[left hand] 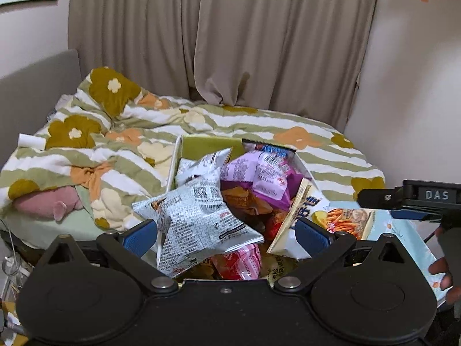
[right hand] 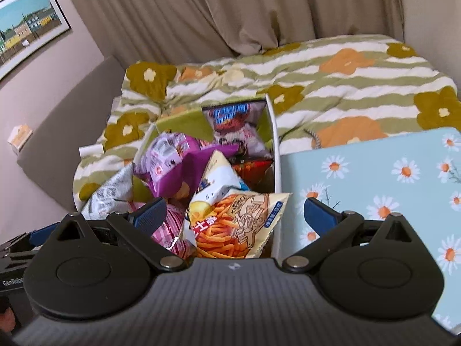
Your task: Organize snacks
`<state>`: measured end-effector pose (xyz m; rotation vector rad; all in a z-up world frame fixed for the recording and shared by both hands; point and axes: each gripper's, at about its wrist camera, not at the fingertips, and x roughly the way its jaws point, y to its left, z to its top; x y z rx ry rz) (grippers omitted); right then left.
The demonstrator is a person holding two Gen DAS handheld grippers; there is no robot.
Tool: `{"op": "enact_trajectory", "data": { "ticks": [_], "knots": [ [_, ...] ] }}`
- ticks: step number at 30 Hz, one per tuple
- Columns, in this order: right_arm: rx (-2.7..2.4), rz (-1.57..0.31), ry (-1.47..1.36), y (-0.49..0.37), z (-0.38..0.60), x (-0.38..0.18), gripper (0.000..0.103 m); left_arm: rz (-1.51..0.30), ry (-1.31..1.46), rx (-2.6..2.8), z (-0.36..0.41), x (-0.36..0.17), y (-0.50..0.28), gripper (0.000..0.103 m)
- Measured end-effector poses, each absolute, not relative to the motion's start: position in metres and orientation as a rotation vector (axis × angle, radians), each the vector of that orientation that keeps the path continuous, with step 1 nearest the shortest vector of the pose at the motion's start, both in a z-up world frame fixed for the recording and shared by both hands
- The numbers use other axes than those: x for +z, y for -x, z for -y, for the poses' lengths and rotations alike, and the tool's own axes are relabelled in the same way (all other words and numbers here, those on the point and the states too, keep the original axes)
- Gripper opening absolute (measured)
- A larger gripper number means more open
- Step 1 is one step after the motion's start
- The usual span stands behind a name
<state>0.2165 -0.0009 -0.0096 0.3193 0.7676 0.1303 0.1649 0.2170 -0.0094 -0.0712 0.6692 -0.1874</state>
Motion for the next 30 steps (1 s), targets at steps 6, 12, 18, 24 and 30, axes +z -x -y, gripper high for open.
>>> {"op": "enact_trajectory", "data": {
  "ticks": [6, 12, 18, 24, 30],
  "knots": [
    [0.108, -0.659, -0.225, -0.188, 0.008, 0.026, 0.103, -0.603, 0.023, -0.135, -0.197, 0.016, -0.140, 0.103],
    [0.070, -0.609, -0.102, -0.148, 0.021, 0.055, 0.103, -0.542, 0.008, -0.078, -0.167, 0.038, -0.106, 0.103],
    [-0.018, -0.605, -0.019, -0.106, 0.041, 0.060, 0.103, -0.529, -0.037, -0.032, -0.139, 0.038, -0.081, 0.103],
    [-0.059, -0.631, -0.006, -0.078, 0.058, 0.048, 0.103, -0.571, -0.044, -0.037, -0.121, 0.027, -0.064, 0.103],
    [-0.089, -0.659, -0.021, -0.065, 0.068, 0.037, 0.103, -0.583, -0.069, -0.047, -0.110, 0.023, -0.054, 0.103]
  ]
}}
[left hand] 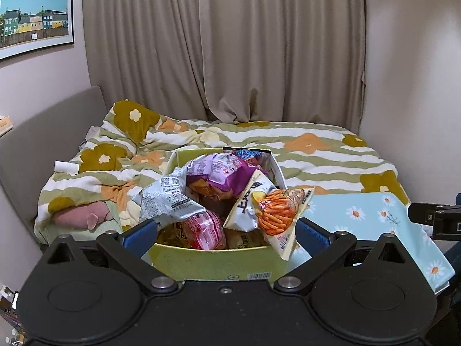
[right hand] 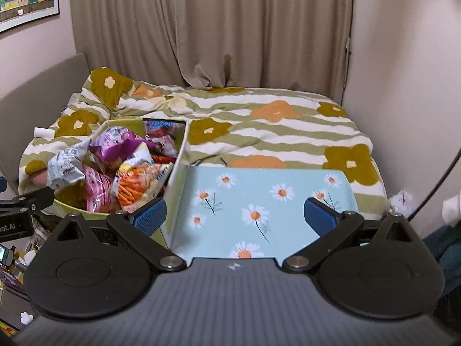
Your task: Organize snacks
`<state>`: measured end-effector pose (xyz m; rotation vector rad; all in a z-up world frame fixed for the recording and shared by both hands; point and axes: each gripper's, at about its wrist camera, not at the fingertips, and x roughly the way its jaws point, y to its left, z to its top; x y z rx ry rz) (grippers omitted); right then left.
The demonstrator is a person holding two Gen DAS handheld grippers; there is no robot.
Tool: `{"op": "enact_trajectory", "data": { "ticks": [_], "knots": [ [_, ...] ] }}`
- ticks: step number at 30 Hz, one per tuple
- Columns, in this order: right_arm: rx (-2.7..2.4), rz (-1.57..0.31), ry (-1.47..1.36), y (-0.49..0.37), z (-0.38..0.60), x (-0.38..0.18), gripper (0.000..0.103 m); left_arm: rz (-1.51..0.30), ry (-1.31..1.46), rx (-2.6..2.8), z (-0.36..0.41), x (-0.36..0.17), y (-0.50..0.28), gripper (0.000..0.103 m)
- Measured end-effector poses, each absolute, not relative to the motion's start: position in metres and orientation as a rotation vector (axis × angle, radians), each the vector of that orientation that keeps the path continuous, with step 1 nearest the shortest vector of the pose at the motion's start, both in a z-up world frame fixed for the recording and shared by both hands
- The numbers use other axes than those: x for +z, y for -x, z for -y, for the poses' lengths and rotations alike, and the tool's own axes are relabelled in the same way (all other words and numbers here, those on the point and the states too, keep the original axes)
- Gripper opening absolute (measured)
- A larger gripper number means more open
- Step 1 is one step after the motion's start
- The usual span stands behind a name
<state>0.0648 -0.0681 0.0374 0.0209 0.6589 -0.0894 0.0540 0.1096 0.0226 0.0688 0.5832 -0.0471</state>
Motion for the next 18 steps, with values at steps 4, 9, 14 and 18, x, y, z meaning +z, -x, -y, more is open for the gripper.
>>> {"op": "enact_trajectory", "data": {
  "ticks": [4, 9, 14, 18],
  "knots": [
    [-0.093, -0.667, -0.033, -0.059, 0.072, 0.034, 0.103, -0.586, -0.074, -0.052, -0.107, 0.023, -0.052, 0.103],
    [-0.101, -0.678, -0.047, -0.058, 0.074, 0.031, 0.103, -0.588, -0.084, -0.056, -0.108, 0.021, -0.051, 0.103],
    [-0.104, -0.682, -0.054, -0.058, 0.075, 0.029, 0.103, -0.591, -0.087, -0.056, -0.109, 0.020, -0.052, 0.103],
    [-0.107, -0.690, -0.065, -0.061, 0.076, 0.026, 0.103, -0.597, -0.093, -0.058, -0.110, 0.019, -0.054, 0.103]
  ]
}}
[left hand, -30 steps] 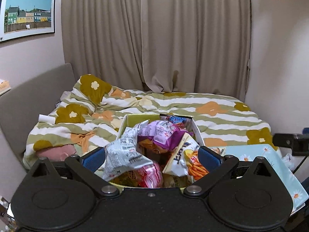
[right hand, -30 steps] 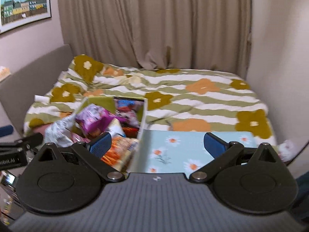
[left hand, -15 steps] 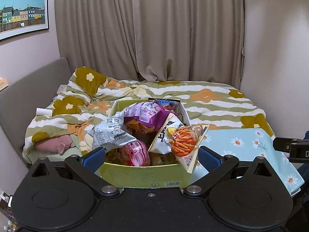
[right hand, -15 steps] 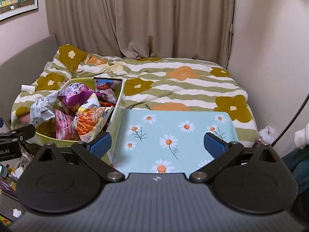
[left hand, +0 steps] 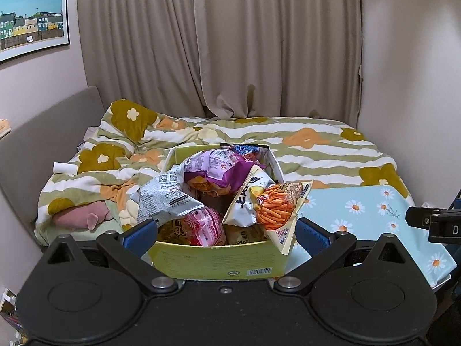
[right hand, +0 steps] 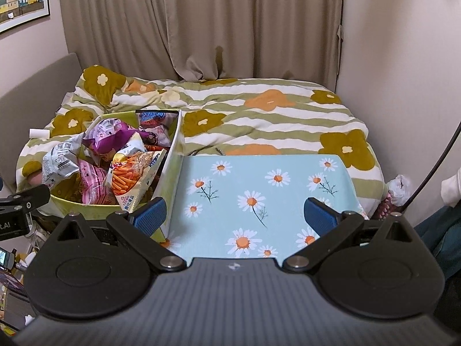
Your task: Organize snacks
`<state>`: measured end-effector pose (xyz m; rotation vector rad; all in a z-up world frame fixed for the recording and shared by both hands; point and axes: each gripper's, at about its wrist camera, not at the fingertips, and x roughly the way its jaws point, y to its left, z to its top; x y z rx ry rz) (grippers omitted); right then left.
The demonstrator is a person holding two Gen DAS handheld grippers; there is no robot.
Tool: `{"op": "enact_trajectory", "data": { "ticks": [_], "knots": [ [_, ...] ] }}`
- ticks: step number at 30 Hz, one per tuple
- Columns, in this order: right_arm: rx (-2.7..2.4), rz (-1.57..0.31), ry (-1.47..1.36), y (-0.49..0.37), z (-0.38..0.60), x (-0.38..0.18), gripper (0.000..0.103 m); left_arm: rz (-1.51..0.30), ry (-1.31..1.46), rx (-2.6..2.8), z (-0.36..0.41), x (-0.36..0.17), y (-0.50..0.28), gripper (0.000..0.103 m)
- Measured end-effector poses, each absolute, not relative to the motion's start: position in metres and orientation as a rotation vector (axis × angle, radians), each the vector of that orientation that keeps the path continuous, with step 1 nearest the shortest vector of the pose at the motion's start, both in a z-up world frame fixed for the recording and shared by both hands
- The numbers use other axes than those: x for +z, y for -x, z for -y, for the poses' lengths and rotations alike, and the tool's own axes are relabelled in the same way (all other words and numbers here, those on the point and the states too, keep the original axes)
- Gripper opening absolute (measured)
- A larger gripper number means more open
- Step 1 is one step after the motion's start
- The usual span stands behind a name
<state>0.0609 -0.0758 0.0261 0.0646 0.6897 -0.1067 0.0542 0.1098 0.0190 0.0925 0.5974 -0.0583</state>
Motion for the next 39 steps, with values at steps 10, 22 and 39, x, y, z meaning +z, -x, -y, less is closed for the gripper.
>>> {"op": "enact_trajectory", "data": {
  "ticks": [10, 22, 39],
  "knots": [
    [-0.125, -0.698, -0.082, -0.066, 0.081, 0.023, 0.103, -0.610, -0.098, -0.069, -0.111, 0.016, -0.061, 0.103],
    [-0.128, -0.699, -0.083, -0.067, 0.082, 0.022, 0.103, -0.612, -0.094, -0.079, -0.109, 0.014, -0.064, 0.103],
    [-0.132, -0.701, -0.085, -0.068, 0.082, 0.020, 0.103, -0.621, -0.088, -0.083, -0.112, 0.013, -0.065, 0.103]
  ]
}}
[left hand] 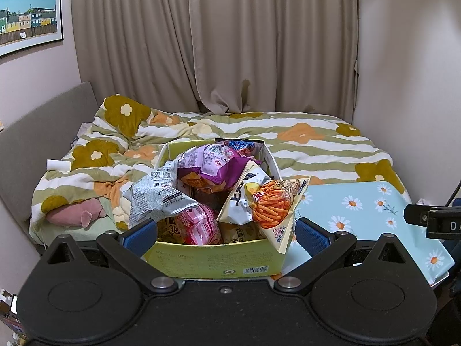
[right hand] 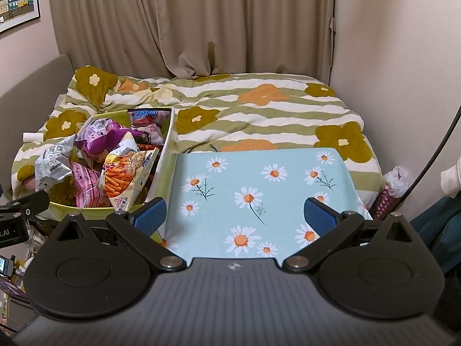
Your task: Organize snacks
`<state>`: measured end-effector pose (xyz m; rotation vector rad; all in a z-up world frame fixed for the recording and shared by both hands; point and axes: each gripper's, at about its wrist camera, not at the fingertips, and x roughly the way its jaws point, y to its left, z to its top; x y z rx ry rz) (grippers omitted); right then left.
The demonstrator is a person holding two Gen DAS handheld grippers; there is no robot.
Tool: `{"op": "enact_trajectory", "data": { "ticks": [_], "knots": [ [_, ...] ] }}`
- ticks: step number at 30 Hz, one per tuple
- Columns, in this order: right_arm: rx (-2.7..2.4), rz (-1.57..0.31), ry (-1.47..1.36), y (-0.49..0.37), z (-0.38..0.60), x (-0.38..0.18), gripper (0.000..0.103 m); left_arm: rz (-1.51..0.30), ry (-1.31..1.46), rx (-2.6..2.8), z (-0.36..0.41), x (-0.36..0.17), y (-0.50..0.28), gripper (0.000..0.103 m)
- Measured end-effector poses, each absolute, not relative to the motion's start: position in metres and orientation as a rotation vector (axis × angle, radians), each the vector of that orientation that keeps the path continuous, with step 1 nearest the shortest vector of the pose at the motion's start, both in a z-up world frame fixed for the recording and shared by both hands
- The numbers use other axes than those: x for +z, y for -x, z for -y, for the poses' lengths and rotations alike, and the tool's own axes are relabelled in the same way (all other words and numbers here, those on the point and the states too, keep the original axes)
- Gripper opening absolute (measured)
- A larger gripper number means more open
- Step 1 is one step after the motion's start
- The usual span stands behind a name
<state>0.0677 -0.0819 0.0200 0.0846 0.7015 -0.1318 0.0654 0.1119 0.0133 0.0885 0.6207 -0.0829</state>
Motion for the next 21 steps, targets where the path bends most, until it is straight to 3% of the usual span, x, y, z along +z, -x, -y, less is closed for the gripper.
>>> {"op": "enact_trajectory", "data": {
  "ticks": [21],
  "knots": [
    [-0.124, -0.712, -0.068, -0.068, 0.075, 0.022, 0.103, -0.532, -0.063, -0.061, -0.125, 0.017, -0.057, 0.103]
  ]
}}
